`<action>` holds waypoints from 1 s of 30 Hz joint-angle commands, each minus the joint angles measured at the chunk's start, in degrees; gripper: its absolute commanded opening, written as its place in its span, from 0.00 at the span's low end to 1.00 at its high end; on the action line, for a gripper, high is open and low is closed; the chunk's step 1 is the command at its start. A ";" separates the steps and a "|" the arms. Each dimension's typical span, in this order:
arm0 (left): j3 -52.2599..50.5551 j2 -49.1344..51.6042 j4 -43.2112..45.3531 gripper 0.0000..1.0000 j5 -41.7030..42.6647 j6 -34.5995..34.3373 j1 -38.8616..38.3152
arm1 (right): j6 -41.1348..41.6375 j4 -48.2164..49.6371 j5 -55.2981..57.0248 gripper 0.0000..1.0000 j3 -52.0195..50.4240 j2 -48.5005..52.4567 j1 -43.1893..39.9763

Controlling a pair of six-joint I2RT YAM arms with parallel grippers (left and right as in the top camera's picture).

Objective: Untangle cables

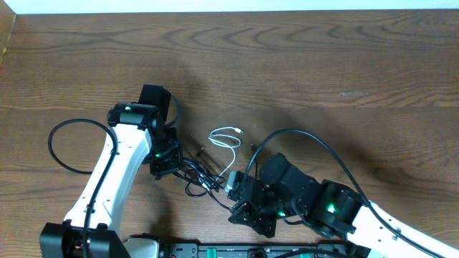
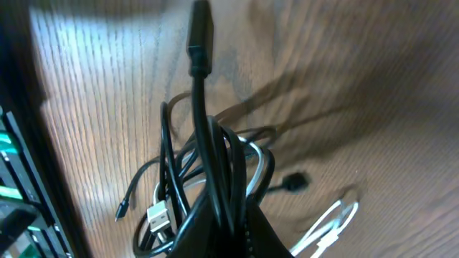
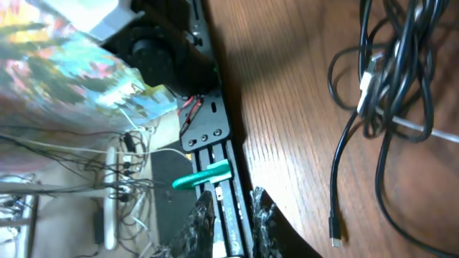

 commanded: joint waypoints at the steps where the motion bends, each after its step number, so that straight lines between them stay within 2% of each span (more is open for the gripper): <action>1: -0.02 -0.37 0.07 0.07 -1.53 5.57 0.22 | 7.58 0.68 6.36 0.16 0.20 2.69 -0.59; 6: -0.17 -0.35 -0.17 0.07 -1.77 6.64 0.22 | 10.21 4.11 5.35 0.16 0.20 6.71 -0.66; 11: -0.17 -0.33 -0.31 0.07 -0.28 6.60 0.22 | 10.23 5.51 7.08 0.28 0.20 11.04 -0.07; 15: -0.17 -0.26 -1.01 0.08 2.51 5.07 0.22 | 10.23 7.52 8.02 0.32 0.20 15.37 1.16; 22: -0.17 -0.22 -2.75 0.08 2.82 3.61 0.22 | 12.63 13.97 15.32 0.33 0.20 21.86 1.22; 30: -0.17 0.09 -3.52 0.08 2.78 3.63 0.22 | 12.61 21.29 17.44 0.37 0.20 25.38 1.22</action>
